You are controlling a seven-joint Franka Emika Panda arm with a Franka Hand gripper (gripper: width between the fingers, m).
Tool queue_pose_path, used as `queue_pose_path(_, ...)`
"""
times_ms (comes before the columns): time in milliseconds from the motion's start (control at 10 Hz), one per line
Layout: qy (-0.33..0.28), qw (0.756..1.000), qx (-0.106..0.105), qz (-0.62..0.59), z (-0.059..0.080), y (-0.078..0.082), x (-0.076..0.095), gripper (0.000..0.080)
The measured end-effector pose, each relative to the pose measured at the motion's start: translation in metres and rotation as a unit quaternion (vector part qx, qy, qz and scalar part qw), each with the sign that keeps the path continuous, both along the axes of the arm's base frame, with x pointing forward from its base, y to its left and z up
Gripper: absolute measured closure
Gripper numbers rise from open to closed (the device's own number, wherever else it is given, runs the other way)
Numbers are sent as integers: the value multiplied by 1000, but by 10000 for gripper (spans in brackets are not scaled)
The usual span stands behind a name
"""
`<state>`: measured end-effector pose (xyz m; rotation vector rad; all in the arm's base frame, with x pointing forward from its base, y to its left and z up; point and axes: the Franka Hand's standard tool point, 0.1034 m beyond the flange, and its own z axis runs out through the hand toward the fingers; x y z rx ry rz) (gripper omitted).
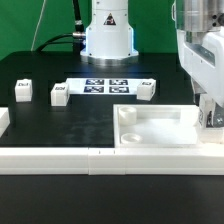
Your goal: Assemble one leg
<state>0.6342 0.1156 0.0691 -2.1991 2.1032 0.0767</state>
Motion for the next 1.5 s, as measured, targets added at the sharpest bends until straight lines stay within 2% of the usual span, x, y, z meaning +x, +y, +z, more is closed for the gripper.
queue_pose_path(300, -17, 987, -6, 158, 0, 1, 0, 151)
queue_pose_path(600, -31, 952, -11, 305, -1, 1, 0, 151)
queue_pose_path(800, -38, 911, -25, 410, -1, 2, 0, 151)
queue_pose_path(900, -38, 900, -29, 433, -1, 3, 0, 151)
queue_pose_path(1000, -40, 871, -35, 488, -1, 2, 0, 151)
queue_pose_path(1100, -42, 858, -36, 511, -1, 1, 0, 151)
queue_pose_path(1200, -45, 826, -37, 560, -1, 0, 0, 151)
queue_pose_path(1300, -46, 803, -40, 592, -1, -2, 0, 151)
queue_pose_path(1400, -47, 791, -41, 609, -1, -2, 0, 151)
queue_pose_path(1500, -50, 764, -42, 642, -1, -3, 0, 151)
